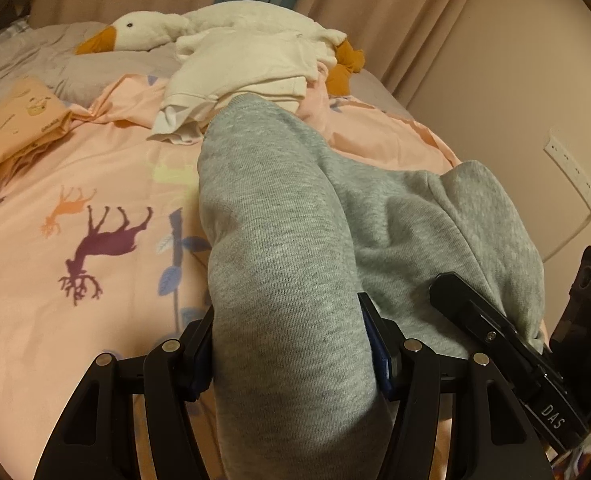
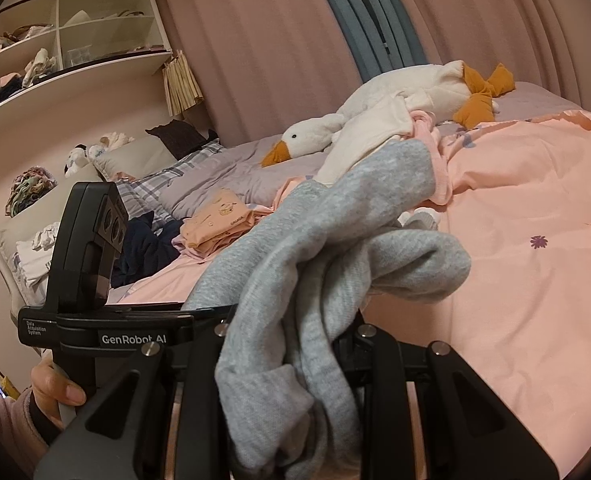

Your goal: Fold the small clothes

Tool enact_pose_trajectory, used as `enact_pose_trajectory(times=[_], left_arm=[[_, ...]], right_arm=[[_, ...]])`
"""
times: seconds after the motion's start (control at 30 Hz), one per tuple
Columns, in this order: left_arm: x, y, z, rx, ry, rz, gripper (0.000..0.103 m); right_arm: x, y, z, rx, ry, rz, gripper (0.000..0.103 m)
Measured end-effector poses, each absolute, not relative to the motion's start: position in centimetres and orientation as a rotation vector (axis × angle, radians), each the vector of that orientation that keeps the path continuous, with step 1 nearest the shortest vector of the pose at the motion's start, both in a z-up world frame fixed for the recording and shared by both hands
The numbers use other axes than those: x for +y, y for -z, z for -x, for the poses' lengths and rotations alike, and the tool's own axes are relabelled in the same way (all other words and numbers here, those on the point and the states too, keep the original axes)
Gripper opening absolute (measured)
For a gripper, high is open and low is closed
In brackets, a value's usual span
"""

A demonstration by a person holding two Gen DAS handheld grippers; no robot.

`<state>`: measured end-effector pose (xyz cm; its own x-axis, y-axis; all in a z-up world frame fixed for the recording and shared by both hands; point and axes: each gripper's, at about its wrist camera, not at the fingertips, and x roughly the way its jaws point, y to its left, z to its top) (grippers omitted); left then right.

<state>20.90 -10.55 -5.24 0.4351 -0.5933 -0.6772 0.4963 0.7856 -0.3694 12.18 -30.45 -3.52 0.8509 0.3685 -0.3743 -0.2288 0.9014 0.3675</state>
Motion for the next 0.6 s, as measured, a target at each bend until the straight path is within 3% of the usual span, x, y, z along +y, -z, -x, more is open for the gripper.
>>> enact_pose_trajectory(times=[0.6], left_arm=[[-5.0, 4.4, -20.0, 0.878, 0.594, 0.156, 0.061]], right_arm=[[-25.5, 2.4, -12.5, 0.470, -0.403, -0.288, 0.026]])
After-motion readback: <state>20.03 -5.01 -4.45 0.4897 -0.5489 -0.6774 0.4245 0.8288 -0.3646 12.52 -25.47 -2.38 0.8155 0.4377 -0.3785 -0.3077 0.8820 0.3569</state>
